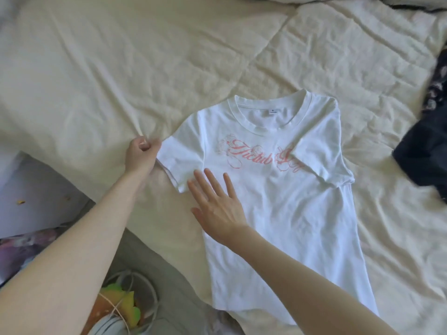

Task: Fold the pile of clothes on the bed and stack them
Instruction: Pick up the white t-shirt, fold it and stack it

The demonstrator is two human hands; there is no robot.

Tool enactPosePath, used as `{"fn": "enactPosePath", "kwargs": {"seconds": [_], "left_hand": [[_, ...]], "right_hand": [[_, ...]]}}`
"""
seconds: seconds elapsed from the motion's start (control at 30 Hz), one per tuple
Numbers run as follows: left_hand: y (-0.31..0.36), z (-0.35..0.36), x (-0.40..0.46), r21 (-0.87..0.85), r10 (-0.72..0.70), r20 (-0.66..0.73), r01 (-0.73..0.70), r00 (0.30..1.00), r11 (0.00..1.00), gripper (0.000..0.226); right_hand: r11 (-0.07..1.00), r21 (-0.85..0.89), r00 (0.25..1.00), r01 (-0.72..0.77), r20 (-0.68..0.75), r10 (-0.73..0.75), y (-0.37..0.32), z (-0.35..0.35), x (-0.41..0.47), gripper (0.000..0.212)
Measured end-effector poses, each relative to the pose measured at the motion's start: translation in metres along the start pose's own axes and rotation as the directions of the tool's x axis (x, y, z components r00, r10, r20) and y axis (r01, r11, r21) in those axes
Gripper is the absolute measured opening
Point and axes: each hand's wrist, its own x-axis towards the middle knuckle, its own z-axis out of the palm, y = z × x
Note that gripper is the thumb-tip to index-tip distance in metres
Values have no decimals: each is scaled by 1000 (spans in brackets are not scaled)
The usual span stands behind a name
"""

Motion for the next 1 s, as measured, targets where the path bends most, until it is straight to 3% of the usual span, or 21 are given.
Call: {"fn": "enactPosePath", "kwargs": {"seconds": [0.1, 0.17, 0.2, 0.27, 0.3, 0.37, 0.43, 0.5, 0.57, 0.67, 0.83, 1.0], "left_hand": [[2, -9, 13, -62, -101, 146, 111, 984, 992, 11], [7, -13, 11, -76, -105, 173, 119, 979, 990, 17], [10, -15, 8, -67, -81, 168, 94, 982, 993, 18], [24, -12, -4, -93, 19, 175, -3, 984, 996, 17], [33, -7, -14, -136, 77, 186, -52, 980, 989, 16], [53, 8, -39, -205, 187, 249, -137, 950, 969, 15], [67, 30, -65, -247, 270, 409, -180, 872, 952, 8], [69, 51, -83, -176, 306, 544, -251, 781, 952, 6], [54, 63, -85, -29, 301, 471, -327, 829, 945, 15], [16, 62, -83, 126, 237, 206, -266, 949, 956, 18], [-26, 68, -92, 219, 115, 214, -163, 970, 962, 34], [-32, 76, -95, 324, 133, 157, -178, 979, 929, 25]], "right_hand": [[998, -52, 995, -40, 86, 44, -5, 9, 12, 64], [999, -33, 995, -36, 96, 39, -6, 8, 15, 64], [999, 38, 997, -31, 73, 28, -7, 6, 14, 61], [897, 429, 992, -104, -22, 125, -8, -3, 8, 49], [727, 662, 965, -183, -19, 260, -7, -9, 1, 43], [234, 937, 872, -258, 122, 474, 1, -22, -15, 33], [-190, 957, 790, -218, 287, 542, 17, -27, -30, 31], [-410, 898, 743, -158, 381, 550, 34, -29, -38, 34], [-437, 879, 718, -191, 428, 548, 45, -31, -35, 28], [-381, 887, 711, -260, 443, 546, 49, -31, -20, 27], [-351, 874, 683, -335, 482, 548, 48, -29, -4, 17], [-286, 866, 673, -411, 499, 545, 49, -31, -13, 18]]}}
